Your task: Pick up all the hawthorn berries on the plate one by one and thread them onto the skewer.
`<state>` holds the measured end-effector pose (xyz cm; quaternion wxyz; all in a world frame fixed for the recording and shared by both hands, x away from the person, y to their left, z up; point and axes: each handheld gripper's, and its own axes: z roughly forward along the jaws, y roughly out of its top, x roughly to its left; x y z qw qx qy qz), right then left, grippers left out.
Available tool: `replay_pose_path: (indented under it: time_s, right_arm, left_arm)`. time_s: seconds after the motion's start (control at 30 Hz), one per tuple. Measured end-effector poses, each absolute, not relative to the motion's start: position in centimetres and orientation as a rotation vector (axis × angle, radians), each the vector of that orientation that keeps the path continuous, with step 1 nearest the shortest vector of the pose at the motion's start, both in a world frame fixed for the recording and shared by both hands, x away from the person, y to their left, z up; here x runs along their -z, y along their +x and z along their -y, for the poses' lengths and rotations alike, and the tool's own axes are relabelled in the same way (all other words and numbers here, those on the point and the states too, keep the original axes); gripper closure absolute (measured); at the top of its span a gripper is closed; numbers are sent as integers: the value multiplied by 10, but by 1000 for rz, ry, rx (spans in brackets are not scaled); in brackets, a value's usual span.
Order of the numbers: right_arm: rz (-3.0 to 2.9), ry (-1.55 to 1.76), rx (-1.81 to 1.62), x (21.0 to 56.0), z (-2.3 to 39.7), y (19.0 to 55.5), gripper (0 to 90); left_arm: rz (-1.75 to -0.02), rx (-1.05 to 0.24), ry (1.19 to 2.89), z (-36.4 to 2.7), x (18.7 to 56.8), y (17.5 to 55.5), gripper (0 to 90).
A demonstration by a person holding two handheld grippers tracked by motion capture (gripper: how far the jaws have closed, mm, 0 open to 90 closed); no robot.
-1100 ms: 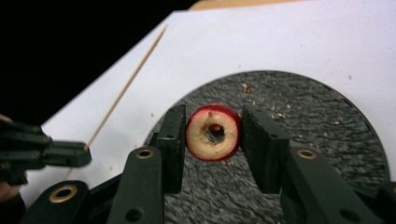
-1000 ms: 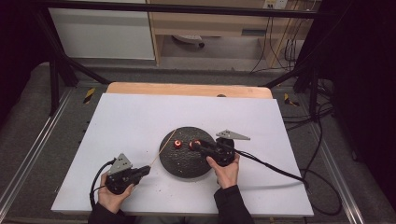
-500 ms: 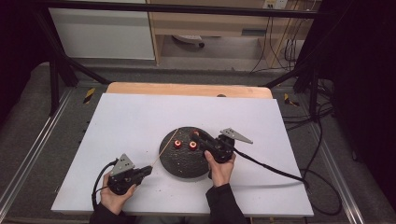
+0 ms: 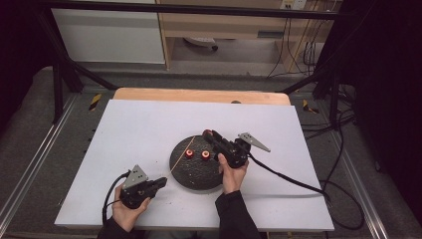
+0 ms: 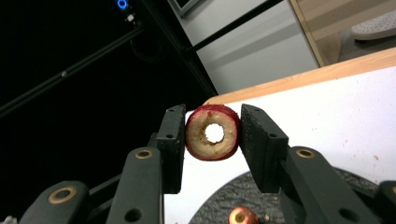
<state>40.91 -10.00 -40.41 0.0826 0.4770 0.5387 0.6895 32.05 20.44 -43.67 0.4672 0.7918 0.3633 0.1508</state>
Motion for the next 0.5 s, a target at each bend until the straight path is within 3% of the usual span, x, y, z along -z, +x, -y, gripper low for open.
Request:
replay_pose_path:
  time_s: [0.5]
  right_arm:
    - [-1517,1439,-2122,406,98,414,622]
  left_arm:
    - [-871,-354,1925,-188,438,319,879]
